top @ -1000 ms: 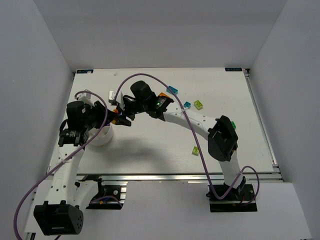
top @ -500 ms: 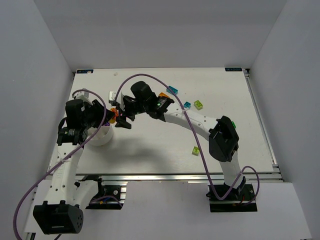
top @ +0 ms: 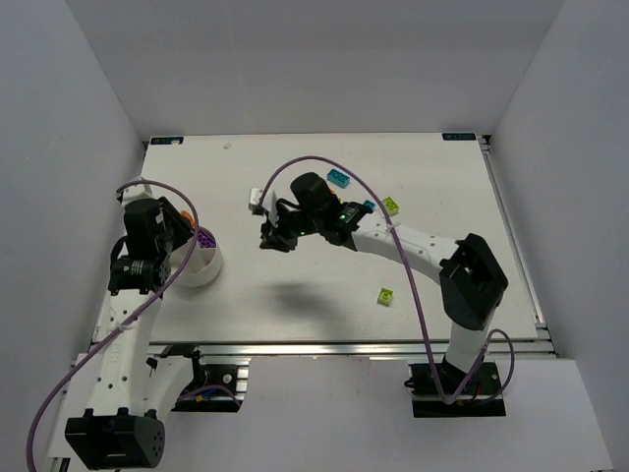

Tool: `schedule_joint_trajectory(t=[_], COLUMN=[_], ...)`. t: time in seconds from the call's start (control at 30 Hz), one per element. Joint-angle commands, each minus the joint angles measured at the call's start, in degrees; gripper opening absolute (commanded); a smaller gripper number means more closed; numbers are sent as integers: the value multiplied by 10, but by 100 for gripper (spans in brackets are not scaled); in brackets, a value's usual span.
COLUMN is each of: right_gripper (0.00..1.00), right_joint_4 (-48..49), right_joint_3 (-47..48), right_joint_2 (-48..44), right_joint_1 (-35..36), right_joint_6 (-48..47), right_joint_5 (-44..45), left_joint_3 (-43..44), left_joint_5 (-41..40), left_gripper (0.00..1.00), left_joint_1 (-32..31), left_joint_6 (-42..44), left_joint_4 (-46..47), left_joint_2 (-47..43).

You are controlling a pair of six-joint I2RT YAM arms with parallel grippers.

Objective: Sort the legos into containers by color

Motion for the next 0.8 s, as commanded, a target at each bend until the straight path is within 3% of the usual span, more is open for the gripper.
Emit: schedule_joint_trajectory(t=[0.0,0.03,0.07,0.37,0.77], right_gripper=[23,2,0,0,0], right_joint_4=[50,54,57,87,111], right_joint_3=[-48,-62,-87,-160,-199], right_joint_2=[-62,-73,-83,-186,-220], right_joint_1=[-18,-24,-30,-77,-108], right_joint_6=[32,37,44,72,99], right_joint_5=[-15,-14,-16,-35,-56], left_joint_3=[-20,-25,-33,-81,-85], left_joint_5=[-107,-115,-132,-148,-142], left_gripper=[0,0,0,0,0], left_joint_1=[3,3,3,3,3], left_joint_6=[15,19,20,32,36], left_joint_4=[40,49,52,116,132], left_joint_2=[-24,-26,-26,19,62])
